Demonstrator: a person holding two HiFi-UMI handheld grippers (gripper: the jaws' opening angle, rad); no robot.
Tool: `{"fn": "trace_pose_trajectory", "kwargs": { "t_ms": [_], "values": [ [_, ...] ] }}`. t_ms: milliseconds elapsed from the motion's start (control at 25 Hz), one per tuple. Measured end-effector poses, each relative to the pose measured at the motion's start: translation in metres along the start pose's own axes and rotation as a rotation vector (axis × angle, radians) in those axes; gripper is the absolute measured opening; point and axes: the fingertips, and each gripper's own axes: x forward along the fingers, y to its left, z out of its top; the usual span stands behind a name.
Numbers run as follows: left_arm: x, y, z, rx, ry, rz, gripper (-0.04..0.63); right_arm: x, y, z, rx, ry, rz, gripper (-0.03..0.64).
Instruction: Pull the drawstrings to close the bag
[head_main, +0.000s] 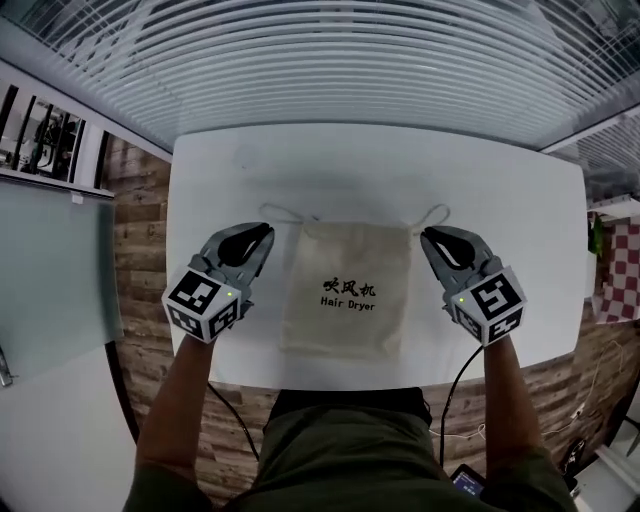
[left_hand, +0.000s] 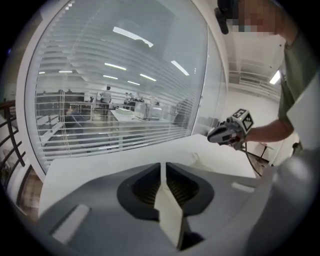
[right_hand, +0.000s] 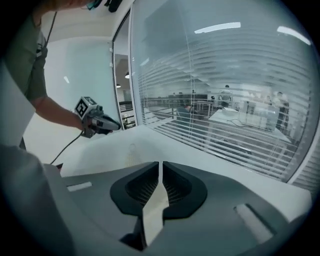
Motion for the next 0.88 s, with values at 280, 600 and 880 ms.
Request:
{"fn": "trace_pose_trajectory", "kwargs": {
  "t_ms": [280,600,880],
  "values": [
    [0.042,0.013,-0.019,0.156,0.121,-0.057,0.064,0.027,-0.03,-0.05,-0.302,0.184,0.039,0.05],
    [0.078,0.023,-0.041,0.409,0.314,-0.153,0.087,0.046,-0.054,-0.087,-0.512,0.338,0.099,0.091],
    [0.088,0.031,-0.066,0.662,0.492,-0.249,0.117,0.054,-0.07,-0.108,-0.635,0.44,0.166,0.104]
  ]
}}
